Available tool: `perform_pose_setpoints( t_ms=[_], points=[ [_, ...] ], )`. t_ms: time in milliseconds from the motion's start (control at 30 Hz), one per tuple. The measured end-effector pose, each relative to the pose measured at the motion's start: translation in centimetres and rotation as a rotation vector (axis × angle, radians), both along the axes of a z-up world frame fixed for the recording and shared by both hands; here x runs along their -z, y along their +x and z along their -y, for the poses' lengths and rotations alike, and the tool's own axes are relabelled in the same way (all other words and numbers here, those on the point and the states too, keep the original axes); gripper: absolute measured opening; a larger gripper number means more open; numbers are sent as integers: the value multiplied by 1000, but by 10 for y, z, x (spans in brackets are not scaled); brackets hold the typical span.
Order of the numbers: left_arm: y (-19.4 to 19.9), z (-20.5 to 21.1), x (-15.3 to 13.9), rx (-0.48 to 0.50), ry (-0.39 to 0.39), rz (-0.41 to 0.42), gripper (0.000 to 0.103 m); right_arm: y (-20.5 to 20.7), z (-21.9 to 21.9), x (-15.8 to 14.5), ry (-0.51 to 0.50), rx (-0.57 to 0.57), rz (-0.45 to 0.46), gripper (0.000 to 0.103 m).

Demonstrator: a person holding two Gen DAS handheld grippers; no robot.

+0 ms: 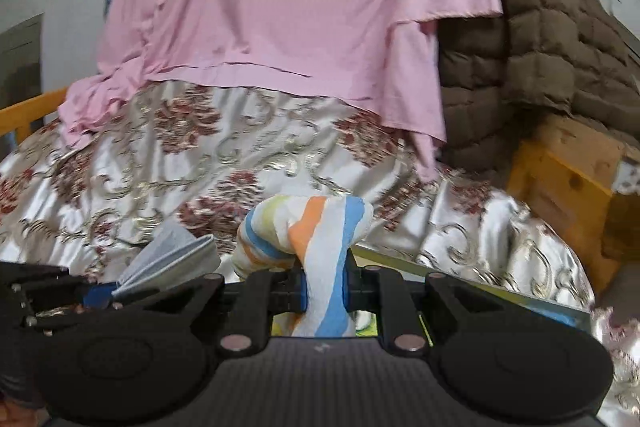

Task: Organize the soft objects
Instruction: 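Carry the mask and striped towel over the painted tray with both tools, then lower the mask and towel into the tray and open both tools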

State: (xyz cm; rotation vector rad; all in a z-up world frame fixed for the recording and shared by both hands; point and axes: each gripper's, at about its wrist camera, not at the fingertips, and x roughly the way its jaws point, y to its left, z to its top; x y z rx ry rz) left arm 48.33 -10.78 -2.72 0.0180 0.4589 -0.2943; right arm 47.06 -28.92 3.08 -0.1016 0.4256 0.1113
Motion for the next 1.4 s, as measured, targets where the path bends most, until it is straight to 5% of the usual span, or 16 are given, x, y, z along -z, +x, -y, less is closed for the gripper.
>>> perform_pose_setpoints(
  t_ms=[800,1400],
  points=[
    [-6,106,39,156,150,-86,15,-19,81,37,91,118,-94,19],
    [2,97,31,95,134,-162,32,-26,73,29,43,112,-101,37]
  ],
)
